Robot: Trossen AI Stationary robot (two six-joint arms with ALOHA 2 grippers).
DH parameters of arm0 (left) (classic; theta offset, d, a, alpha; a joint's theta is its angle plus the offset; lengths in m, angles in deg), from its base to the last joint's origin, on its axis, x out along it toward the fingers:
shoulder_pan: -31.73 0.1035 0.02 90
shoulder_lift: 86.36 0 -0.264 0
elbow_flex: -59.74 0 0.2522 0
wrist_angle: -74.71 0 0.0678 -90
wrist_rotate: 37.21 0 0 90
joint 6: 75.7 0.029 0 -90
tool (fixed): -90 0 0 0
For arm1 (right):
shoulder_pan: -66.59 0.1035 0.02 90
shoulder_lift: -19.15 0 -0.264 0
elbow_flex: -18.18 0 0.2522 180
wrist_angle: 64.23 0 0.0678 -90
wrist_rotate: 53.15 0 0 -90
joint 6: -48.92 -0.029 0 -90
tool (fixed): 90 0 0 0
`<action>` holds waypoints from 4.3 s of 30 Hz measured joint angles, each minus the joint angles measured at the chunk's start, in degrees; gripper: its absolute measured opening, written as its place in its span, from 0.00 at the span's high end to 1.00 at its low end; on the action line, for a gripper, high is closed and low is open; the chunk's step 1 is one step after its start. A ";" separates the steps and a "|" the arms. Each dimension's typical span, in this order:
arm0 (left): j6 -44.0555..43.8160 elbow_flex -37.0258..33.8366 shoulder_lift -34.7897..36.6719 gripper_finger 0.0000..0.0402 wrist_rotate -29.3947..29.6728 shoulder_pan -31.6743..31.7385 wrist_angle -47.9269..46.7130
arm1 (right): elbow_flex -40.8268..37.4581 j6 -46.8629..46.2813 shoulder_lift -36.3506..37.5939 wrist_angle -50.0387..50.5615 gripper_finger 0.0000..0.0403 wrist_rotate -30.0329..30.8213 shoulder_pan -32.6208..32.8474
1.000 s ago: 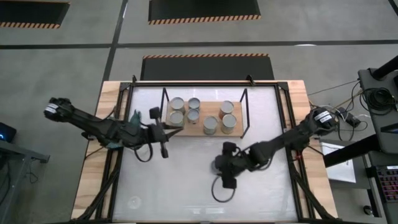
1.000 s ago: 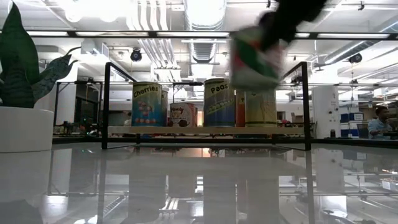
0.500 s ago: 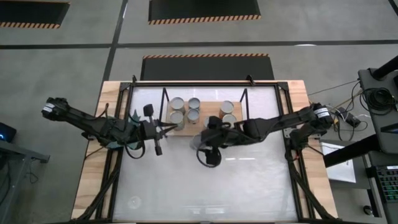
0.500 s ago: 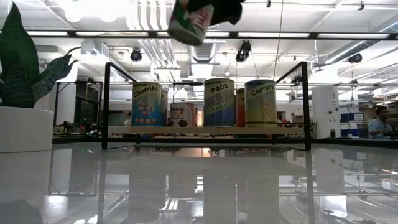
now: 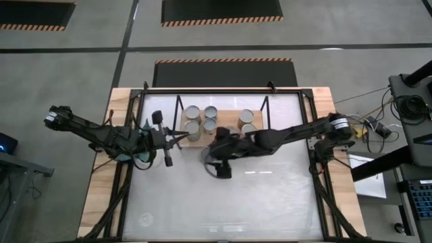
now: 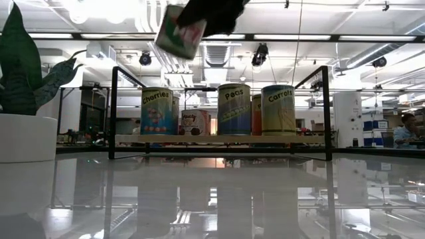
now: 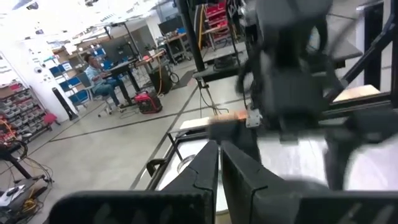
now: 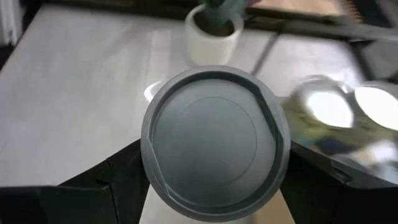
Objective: Pick and place cans onto a shelf
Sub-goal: Put the small canned peas on the shelf
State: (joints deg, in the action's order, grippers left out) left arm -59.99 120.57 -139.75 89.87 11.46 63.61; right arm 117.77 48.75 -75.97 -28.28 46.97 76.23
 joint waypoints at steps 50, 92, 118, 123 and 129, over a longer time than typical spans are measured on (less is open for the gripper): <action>-0.15 0.00 0.71 1.00 -0.06 -0.04 -3.96 | 17.59 6.83 -19.44 19.37 0.17 -4.04 -13.37; -0.11 -0.13 0.71 1.00 -0.08 -0.04 -4.11 | 18.57 15.33 -19.35 16.24 0.96 -4.58 -14.09; -0.11 -0.26 0.71 1.00 -0.10 -0.04 -4.03 | 15.71 15.64 -18.94 19.20 0.96 -4.12 -13.91; -0.11 -0.26 0.71 1.00 -0.10 -0.04 -3.98 | 15.71 15.61 -18.92 19.10 0.96 -4.12 -13.91; -0.11 -0.26 0.71 1.00 -0.09 -0.04 -3.96 | 15.71 15.62 -18.13 19.14 0.96 -4.08 -13.91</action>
State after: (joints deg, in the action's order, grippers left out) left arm -60.10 120.31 -139.04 89.78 11.41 59.64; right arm 133.48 64.37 -94.10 -9.14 42.89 62.32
